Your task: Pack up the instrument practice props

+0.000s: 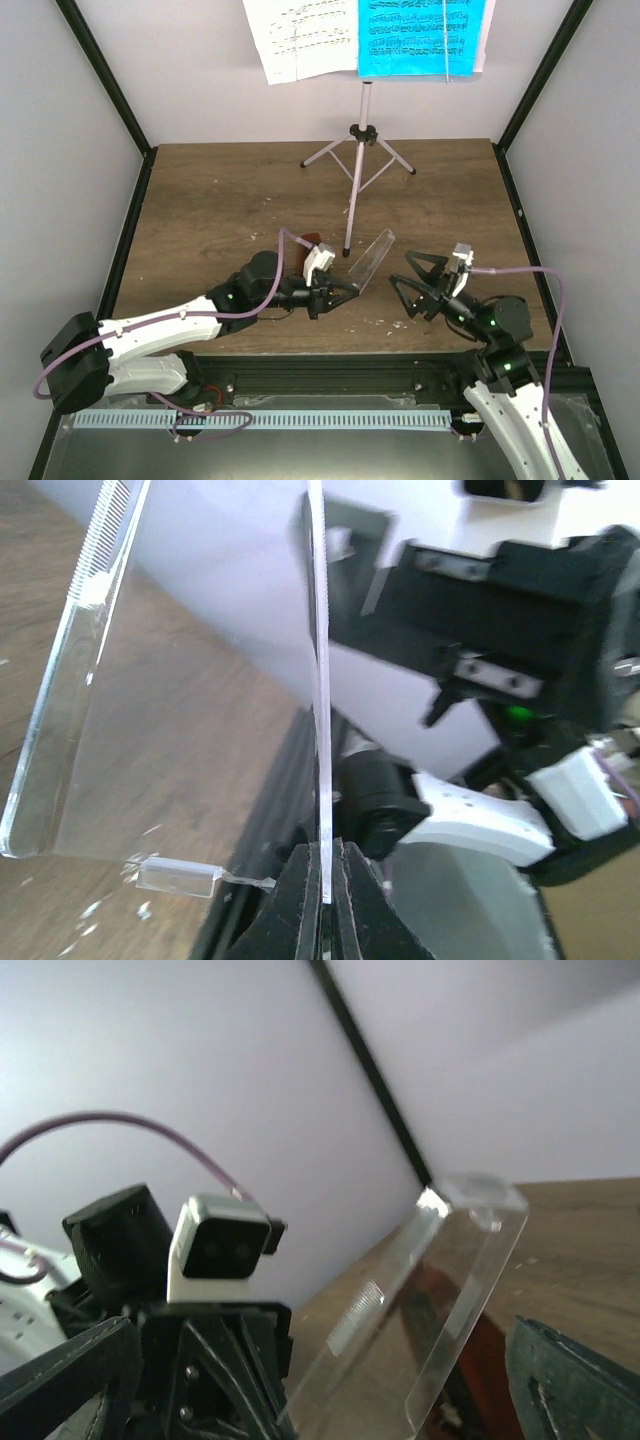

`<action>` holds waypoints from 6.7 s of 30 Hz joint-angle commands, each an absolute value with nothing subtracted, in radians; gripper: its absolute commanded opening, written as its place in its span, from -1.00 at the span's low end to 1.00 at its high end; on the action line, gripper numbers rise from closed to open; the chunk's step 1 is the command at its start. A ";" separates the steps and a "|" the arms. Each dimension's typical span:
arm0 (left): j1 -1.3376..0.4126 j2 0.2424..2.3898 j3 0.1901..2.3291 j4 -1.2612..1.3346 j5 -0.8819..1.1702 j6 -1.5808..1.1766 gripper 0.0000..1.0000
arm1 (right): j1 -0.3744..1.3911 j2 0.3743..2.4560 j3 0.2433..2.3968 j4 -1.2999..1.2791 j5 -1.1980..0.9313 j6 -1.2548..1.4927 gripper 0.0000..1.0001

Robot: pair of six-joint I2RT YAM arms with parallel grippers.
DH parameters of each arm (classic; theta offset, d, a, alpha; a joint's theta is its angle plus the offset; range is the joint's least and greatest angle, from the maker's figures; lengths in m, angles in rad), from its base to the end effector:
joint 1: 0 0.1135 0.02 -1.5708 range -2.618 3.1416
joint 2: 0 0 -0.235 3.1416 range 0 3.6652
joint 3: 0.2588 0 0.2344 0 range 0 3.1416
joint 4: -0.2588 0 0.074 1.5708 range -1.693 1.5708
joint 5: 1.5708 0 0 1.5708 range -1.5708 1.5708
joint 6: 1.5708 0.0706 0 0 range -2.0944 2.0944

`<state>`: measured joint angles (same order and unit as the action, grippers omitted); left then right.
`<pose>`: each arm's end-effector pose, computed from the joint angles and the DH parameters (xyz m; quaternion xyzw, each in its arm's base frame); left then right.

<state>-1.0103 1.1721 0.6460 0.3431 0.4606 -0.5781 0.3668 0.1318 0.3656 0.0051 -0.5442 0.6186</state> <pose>0.1275 -0.2621 0.2432 0.3031 0.6997 -0.5671 0.3112 0.1028 0.0786 0.2870 -0.1349 0.6169 0.5045 0.5888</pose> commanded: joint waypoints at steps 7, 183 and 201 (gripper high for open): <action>-1.005 1.189 0.635 0.650 0.703 -0.725 -1.00 | 0.361 0.304 0.393 0.194 -0.801 0.637 1.00; -0.457 1.638 1.119 -0.230 0.888 -0.364 -0.24 | 0.958 1.589 0.299 1.312 0.314 0.024 0.09; -0.457 1.638 1.121 -0.236 0.890 -0.360 -0.24 | 0.959 1.664 0.313 1.286 0.287 0.039 0.31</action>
